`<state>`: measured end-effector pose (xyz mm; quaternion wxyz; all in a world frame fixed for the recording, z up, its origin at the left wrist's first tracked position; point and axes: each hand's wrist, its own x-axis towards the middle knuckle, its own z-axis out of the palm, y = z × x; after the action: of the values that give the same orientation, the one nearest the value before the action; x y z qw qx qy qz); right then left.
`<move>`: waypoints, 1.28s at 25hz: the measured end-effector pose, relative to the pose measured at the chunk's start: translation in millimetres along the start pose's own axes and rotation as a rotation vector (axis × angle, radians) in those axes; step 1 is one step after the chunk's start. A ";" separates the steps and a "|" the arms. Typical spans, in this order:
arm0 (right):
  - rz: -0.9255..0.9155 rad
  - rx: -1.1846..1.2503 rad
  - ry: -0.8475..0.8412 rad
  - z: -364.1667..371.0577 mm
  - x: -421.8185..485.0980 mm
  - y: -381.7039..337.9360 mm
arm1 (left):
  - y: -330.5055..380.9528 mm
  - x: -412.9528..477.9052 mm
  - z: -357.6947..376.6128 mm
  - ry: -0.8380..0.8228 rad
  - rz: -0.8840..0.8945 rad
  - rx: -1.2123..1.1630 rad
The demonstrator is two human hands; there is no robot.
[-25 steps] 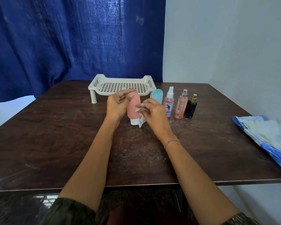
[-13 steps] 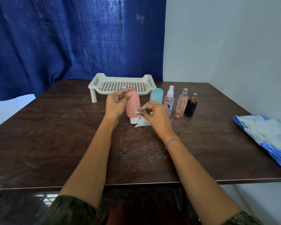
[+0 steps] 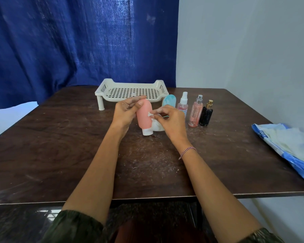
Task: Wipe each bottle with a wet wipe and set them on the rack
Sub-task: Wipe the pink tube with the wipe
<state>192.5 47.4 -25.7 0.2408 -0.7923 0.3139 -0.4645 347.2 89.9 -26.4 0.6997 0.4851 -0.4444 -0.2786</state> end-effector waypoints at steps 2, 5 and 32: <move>0.004 0.041 0.060 -2.0 0.2 -1.2 | -0.5 0.2 0.8 -0.052 -0.035 -0.031; -0.016 0.056 0.141 -3.6 -0.5 -3.4 | -1.3 0.7 1.4 -0.120 -0.057 -0.064; 0.125 0.142 -0.170 1.2 -1.5 4.0 | 2.6 0.9 -1.5 0.001 -0.059 -0.354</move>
<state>192.0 45.8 -29.8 0.3504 -0.7886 0.3078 -0.4007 348.8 90.8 -23.8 0.7660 0.3675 -0.3737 -0.3723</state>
